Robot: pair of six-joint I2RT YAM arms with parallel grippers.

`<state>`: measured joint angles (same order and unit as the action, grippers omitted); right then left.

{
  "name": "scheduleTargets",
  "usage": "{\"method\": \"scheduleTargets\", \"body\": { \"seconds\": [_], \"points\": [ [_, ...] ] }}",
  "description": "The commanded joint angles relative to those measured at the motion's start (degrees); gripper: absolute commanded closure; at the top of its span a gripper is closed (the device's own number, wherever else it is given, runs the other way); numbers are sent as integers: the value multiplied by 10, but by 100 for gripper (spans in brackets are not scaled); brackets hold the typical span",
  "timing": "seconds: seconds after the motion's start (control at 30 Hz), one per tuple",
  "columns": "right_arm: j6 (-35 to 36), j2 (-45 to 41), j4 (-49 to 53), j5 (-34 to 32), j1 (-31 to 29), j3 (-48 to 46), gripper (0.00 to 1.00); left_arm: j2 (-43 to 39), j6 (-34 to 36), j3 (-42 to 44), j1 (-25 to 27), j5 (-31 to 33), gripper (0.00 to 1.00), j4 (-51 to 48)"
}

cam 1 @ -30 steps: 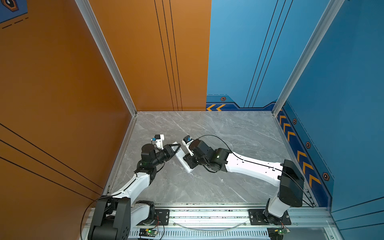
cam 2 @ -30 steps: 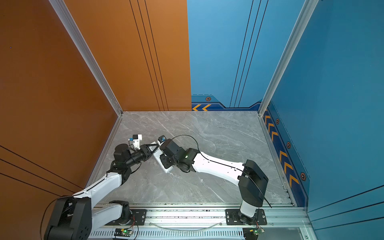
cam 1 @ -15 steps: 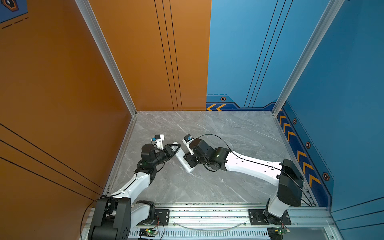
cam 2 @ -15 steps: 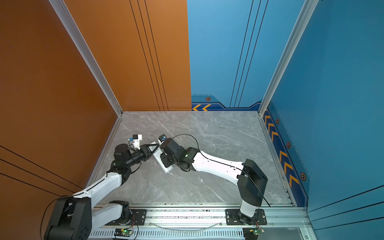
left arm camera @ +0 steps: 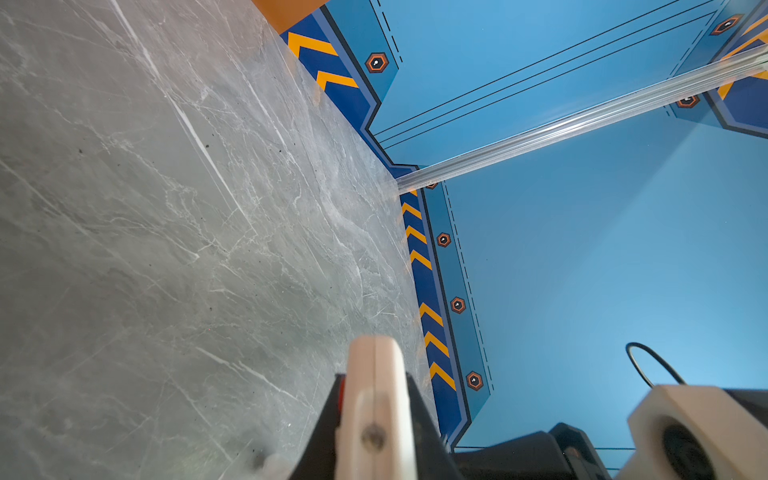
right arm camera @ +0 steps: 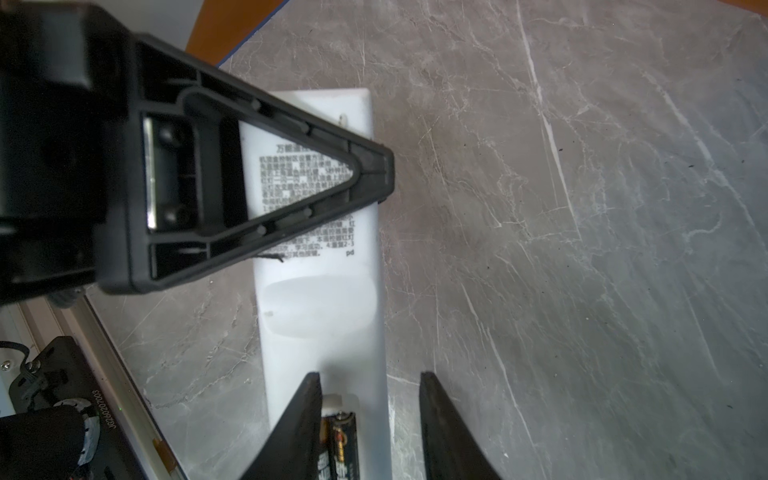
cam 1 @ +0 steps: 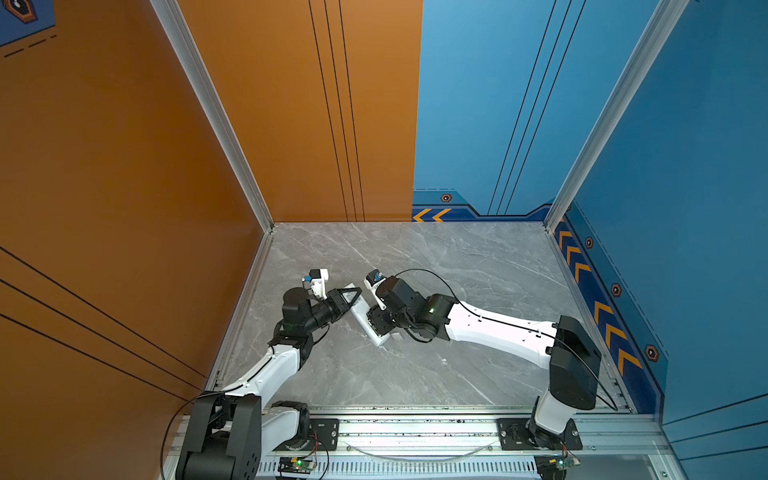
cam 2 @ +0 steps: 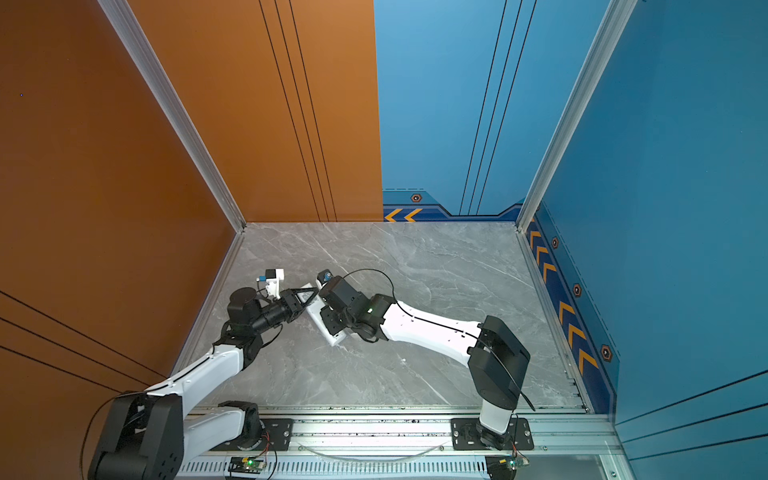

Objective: Load the batteries into the remote control
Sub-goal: 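Lift the open right gripper away from the remote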

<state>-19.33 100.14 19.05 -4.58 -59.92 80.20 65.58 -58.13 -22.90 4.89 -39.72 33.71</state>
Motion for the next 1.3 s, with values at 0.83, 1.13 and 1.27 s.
{"method": "scheduleTargets", "body": {
  "seconds": [0.83,1.13,1.27],
  "points": [
    [-54,-59,164,120,94,-120,56,-14,47,20,-39,41,100,-55],
    [-152,-19,64,185,88,-162,55,-74,105,2,-60,76,100,-162],
    [-154,10,57,183,89,-155,55,-85,107,4,-72,69,100,-169]
  ]
}}
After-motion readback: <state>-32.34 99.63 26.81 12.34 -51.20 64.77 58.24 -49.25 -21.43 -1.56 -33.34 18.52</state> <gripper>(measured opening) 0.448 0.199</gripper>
